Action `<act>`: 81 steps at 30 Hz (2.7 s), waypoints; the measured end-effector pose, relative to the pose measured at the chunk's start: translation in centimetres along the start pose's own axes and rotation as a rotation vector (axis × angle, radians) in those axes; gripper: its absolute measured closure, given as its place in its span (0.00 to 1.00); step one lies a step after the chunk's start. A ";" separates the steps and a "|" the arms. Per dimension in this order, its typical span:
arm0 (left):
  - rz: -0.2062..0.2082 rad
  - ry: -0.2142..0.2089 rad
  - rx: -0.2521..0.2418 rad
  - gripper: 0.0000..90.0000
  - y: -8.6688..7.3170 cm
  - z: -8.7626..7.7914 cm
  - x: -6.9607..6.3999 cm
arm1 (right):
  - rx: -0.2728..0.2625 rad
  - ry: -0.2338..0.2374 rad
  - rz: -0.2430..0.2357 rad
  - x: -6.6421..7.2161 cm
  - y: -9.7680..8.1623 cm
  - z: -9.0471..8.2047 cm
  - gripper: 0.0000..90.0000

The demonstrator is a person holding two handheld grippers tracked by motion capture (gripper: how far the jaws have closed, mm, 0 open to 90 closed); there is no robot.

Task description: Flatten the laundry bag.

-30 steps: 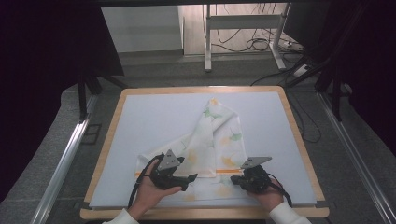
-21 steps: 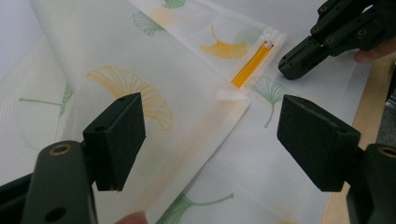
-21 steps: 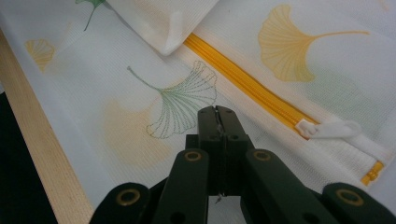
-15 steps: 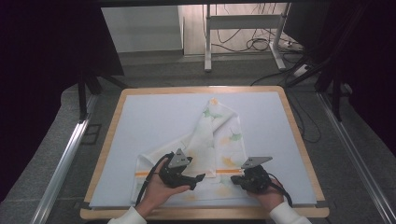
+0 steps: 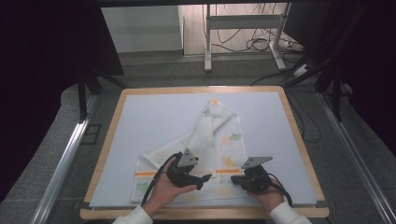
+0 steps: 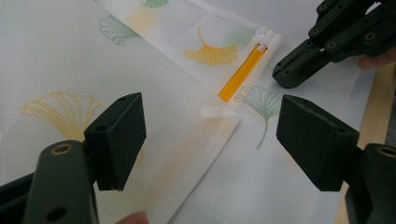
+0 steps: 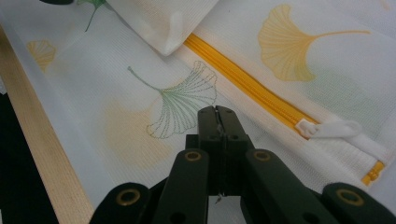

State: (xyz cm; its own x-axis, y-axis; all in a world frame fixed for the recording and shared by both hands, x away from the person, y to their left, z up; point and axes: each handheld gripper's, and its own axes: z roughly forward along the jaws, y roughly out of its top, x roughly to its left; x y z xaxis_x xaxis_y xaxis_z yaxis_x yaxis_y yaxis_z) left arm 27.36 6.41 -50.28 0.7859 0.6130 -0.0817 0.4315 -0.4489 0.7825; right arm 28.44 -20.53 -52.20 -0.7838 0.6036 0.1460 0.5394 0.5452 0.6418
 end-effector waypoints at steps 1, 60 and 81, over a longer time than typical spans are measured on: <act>0.000 0.003 0.003 0.27 0.1 0.2 0.0 | 0.000 0.000 0.000 0.0 0.0 0.0 0.99; -0.026 -0.021 0.135 0.95 0.1 4.3 1.8 | -0.001 -0.008 -0.008 0.1 -0.1 -0.1 0.99; -0.006 -0.012 0.064 0.95 0.8 2.0 2.2 | 0.000 -0.010 -0.007 0.1 -0.1 -0.1 0.99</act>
State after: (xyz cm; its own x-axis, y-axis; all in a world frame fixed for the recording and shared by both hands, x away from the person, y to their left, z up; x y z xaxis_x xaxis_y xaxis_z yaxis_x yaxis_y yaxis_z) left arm 30.32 6.15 -51.06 0.7881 0.6083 -0.0942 0.4638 -0.4862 0.7406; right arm 28.31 -20.61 -52.18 -0.7844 0.6056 0.1341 0.5339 0.5491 0.6430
